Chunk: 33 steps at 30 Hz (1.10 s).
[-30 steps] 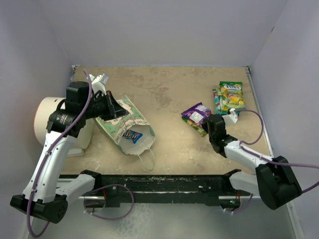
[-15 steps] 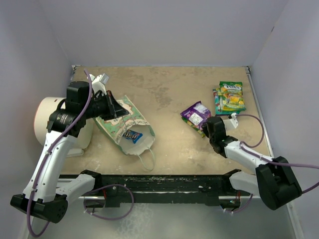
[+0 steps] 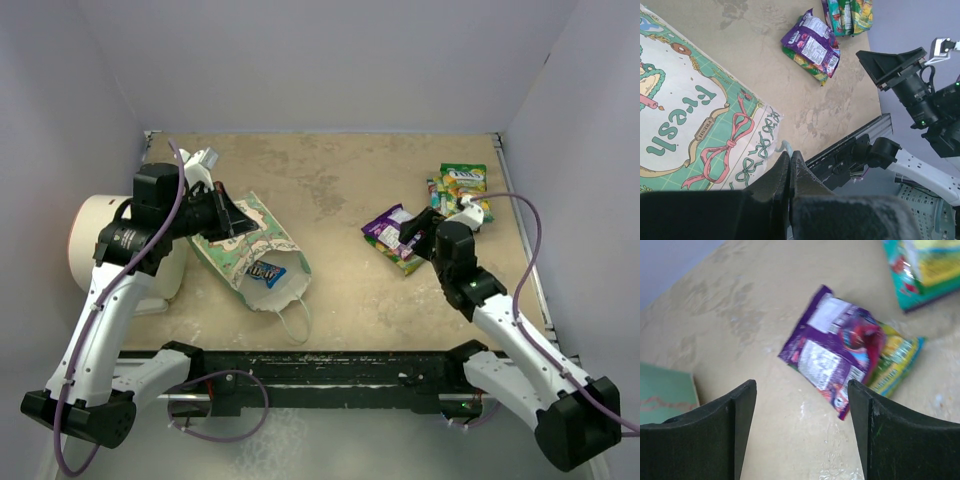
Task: Take the snacks out of the paper bag
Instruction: Place the snack at the center of the board, then take out the snack from the paper bag.
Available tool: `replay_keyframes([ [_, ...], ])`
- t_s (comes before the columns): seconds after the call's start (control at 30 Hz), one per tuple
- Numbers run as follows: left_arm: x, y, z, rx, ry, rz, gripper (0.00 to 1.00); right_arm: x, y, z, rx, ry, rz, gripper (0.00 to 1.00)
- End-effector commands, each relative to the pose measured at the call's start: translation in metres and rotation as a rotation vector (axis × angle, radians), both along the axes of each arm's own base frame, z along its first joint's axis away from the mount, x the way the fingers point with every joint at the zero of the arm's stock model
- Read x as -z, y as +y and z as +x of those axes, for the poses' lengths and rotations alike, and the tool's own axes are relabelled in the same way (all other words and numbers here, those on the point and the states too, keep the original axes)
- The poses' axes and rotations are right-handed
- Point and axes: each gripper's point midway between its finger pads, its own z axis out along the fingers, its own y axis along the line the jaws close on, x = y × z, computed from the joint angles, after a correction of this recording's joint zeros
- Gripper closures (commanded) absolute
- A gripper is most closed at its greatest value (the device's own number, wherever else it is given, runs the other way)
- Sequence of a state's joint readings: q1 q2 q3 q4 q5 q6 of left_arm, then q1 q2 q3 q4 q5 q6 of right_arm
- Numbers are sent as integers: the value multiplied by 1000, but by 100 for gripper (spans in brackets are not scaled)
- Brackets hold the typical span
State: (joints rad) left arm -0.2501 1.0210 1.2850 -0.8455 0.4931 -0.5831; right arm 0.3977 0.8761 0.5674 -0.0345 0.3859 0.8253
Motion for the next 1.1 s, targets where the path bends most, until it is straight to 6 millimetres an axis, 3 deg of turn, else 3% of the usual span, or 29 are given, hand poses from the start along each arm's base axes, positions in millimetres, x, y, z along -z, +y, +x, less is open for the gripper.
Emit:
replay_keyframes([
  [0.0, -25, -1, 5, 9, -106, -16, 100, -51, 55, 1, -435, -218, -166, 24],
  [0.03, -26, -2, 5, 10, -110, -17, 100, -52, 75, -8, -561, -258, -174, 24],
  [0.07, -27, -2, 4, 13, -114, -18, 100, -65, 97, -15, -674, -355, -180, 24],
  [0.17, -28, -1, 2, 18, -126, -14, 100, -76, 164, -61, -1035, -566, -226, 27],
  [0.3, -30, -1, -5, 32, -149, -18, 100, -73, 229, -114, -1343, -779, -360, 30],
  [0.4, -30, 0, -9, 28, -144, -23, 100, -56, 271, -137, -1469, -861, -450, 32],
  [0.57, -23, -2, -9, 24, -110, -38, 100, -49, 319, -128, -1395, -985, -543, 42],
  [0.7, -19, -5, -9, 31, -79, -56, 100, -44, 347, -106, -1269, -1026, -594, 45],
  [0.9, -18, -12, -14, 77, -54, -85, 100, -15, 368, -70, -1161, -977, -696, 44],
  [1.07, -21, -18, -17, 131, -60, -96, 100, 15, 365, -56, -1114, -927, -773, 40],
])
